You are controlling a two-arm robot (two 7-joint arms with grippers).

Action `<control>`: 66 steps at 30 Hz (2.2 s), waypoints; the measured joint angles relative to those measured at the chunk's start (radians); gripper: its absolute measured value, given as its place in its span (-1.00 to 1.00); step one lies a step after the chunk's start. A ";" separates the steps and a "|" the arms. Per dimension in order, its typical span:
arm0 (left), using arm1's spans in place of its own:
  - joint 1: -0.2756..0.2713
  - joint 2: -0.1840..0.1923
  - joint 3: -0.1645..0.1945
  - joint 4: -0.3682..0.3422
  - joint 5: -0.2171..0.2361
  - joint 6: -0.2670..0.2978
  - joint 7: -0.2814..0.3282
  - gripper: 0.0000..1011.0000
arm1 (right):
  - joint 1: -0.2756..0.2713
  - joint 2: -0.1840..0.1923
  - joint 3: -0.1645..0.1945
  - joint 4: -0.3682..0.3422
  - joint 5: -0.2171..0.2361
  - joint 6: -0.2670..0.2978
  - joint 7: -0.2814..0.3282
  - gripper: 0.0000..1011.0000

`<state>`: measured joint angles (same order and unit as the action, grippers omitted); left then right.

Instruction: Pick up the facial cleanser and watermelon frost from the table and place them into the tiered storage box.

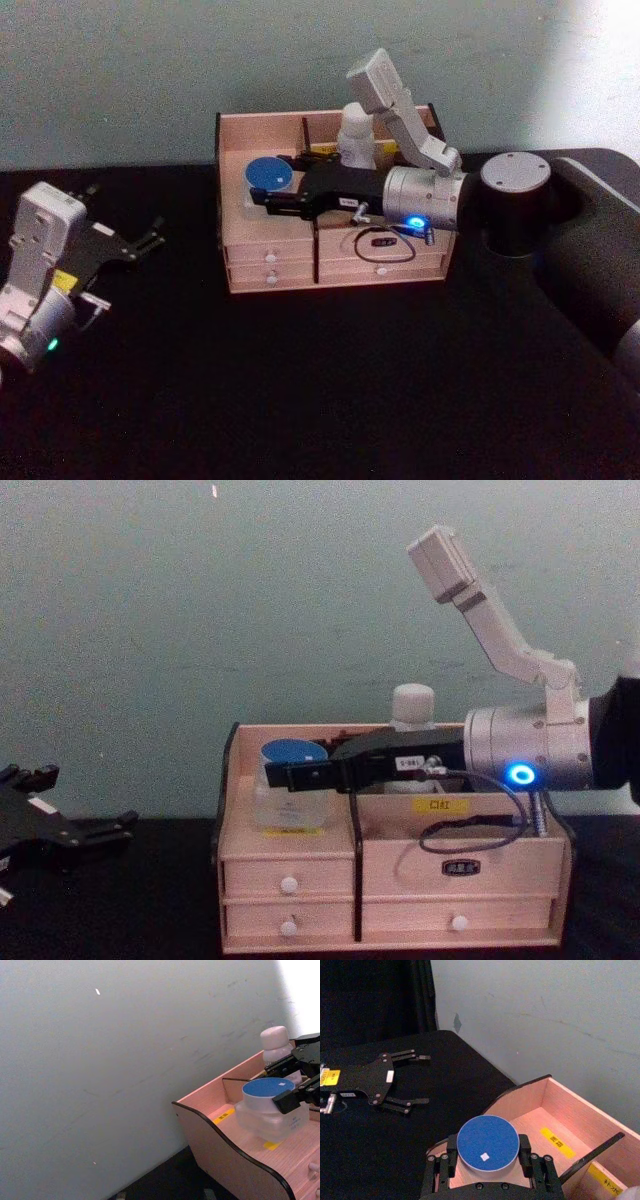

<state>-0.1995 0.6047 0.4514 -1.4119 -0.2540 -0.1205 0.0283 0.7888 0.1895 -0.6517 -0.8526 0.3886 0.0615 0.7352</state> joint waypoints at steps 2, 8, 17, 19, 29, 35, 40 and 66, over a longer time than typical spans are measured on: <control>0.000 0.000 0.000 0.000 0.000 0.000 0.000 0.98 | 0.002 -0.003 0.002 0.006 0.001 0.005 0.002 0.44; 0.000 0.000 0.000 0.000 0.000 0.000 0.000 0.98 | 0.012 -0.016 0.007 0.033 0.002 0.016 0.005 0.44; 0.000 0.000 0.000 0.000 0.000 0.000 0.000 0.98 | 0.022 -0.028 0.014 0.062 0.001 0.036 0.008 0.43; 0.000 0.000 0.000 0.000 0.000 0.000 0.000 0.98 | 0.023 -0.030 0.015 0.066 0.001 0.040 0.008 0.43; 0.000 0.000 0.000 0.000 0.000 0.000 0.000 0.98 | 0.024 -0.034 0.022 0.075 0.001 0.052 0.001 0.43; 0.000 0.000 0.000 0.000 0.000 0.000 0.000 0.98 | 0.024 -0.034 0.021 0.074 0.001 0.052 0.001 0.43; 0.000 0.000 0.000 0.000 0.000 0.000 0.000 0.98 | 0.024 -0.034 0.021 0.073 0.000 0.052 0.000 0.44; 0.000 0.000 0.000 0.000 0.000 0.000 0.000 0.98 | 0.023 -0.032 0.019 0.072 -0.001 0.052 0.001 0.98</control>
<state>-0.1995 0.6047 0.4514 -1.4119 -0.2539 -0.1205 0.0283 0.8114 0.1574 -0.6323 -0.7805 0.3876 0.1136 0.7358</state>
